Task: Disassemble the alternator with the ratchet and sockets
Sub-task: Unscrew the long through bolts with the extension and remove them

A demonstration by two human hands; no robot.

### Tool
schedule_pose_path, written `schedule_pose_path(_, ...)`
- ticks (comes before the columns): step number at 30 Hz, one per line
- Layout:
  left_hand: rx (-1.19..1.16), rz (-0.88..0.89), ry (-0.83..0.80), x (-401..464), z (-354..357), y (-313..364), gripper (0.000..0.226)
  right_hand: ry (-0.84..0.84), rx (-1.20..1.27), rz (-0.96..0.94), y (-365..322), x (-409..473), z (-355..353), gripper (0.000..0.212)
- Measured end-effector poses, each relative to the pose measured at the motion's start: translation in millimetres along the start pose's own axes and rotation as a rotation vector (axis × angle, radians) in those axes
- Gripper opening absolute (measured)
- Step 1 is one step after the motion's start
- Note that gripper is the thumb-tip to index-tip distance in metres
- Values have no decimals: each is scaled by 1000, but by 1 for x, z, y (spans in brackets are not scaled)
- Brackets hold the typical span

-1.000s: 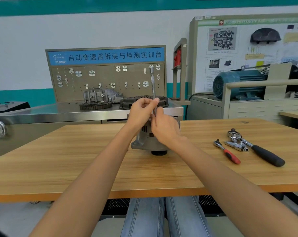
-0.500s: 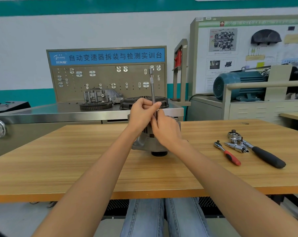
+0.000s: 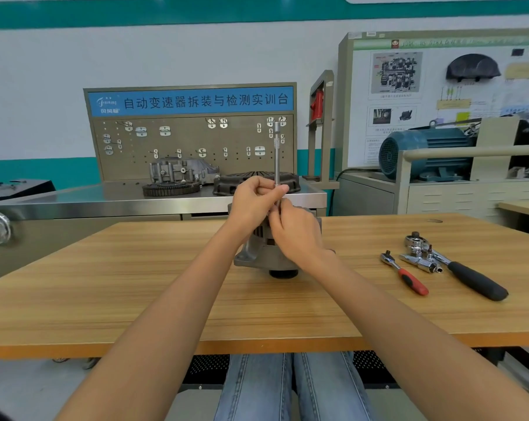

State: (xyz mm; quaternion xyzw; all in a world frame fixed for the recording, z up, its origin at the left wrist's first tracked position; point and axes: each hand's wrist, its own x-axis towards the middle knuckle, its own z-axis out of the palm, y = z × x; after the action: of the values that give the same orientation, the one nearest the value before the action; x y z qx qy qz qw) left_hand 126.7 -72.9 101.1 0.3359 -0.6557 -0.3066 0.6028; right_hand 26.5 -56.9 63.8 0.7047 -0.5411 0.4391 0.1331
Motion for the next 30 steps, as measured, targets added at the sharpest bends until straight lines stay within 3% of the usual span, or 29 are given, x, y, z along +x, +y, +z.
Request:
schedule_pose_path(5, 19, 7, 17, 1, 2, 0, 18, 16, -17, 21, -2, -1, 1, 33)
schedule_pose_path(9, 24, 29, 2, -1, 2, 0, 6, 0, -73, -8, -3, 0, 1, 33)
schedule_pose_path(16, 16, 33, 7, -2, 1, -4, 16, -39, -116, -25, -2, 3, -1, 33)
schedule_pose_path(20, 24, 8, 3, 1, 2, -3, 11, -25, -81, -22, -1, 1, 0, 33)
schedule_pose_path(26, 76, -2, 53, 5, 3, -1, 25, 26, 10, 10, -3, -1, 0, 33)
schedule_pose_path(30, 22, 5, 14, 2, 2, -1, 9, 40, -81, -8, 0, 0, 1, 32)
